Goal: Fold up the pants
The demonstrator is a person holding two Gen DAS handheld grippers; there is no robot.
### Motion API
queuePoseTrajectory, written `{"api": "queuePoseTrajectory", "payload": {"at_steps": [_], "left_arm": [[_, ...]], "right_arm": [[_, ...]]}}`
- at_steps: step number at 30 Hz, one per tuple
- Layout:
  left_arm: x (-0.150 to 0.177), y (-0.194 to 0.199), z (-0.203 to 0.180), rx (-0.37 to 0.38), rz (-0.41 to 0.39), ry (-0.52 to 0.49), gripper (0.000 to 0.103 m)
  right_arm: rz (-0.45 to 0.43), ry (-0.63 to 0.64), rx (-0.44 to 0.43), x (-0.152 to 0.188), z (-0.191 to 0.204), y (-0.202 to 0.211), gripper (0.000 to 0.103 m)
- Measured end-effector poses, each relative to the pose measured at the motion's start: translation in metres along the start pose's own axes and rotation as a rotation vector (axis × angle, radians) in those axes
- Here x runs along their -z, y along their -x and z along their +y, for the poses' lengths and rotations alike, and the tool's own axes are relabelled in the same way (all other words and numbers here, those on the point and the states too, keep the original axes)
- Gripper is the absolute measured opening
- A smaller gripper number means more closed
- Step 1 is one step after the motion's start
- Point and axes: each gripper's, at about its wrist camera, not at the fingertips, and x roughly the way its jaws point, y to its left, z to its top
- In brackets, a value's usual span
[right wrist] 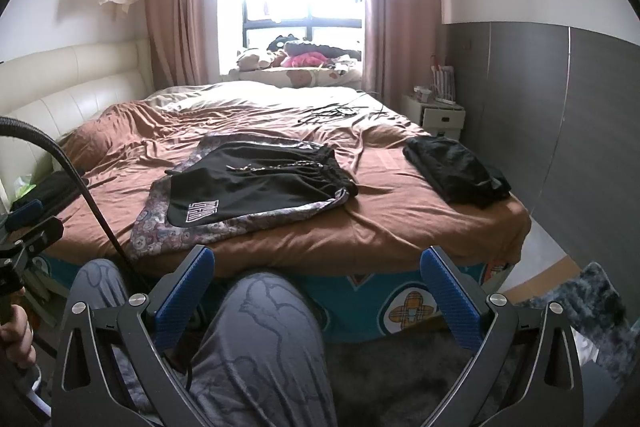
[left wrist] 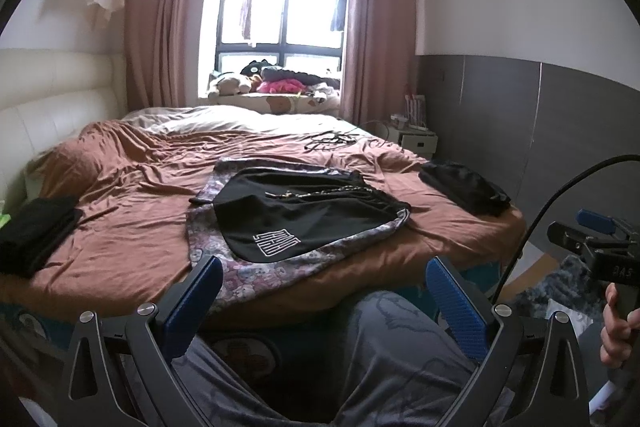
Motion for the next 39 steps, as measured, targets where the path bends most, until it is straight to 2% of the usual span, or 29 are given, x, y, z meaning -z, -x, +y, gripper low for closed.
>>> {"api": "queuePoseTrajectory", "payload": {"at_steps": [32,39], "left_arm": [[0.003,0.013,0.009,-0.009,-0.020,0.010,0.103],[0.002,0.017,0.025,-0.026,-0.022,0.036,0.103]], "right_arm": [[-0.028,0.018,0.016,0.003,0.006,0.006,0.103],[-0.030,0.013,0.018,0.005,0.006,0.006,0.103]]}}
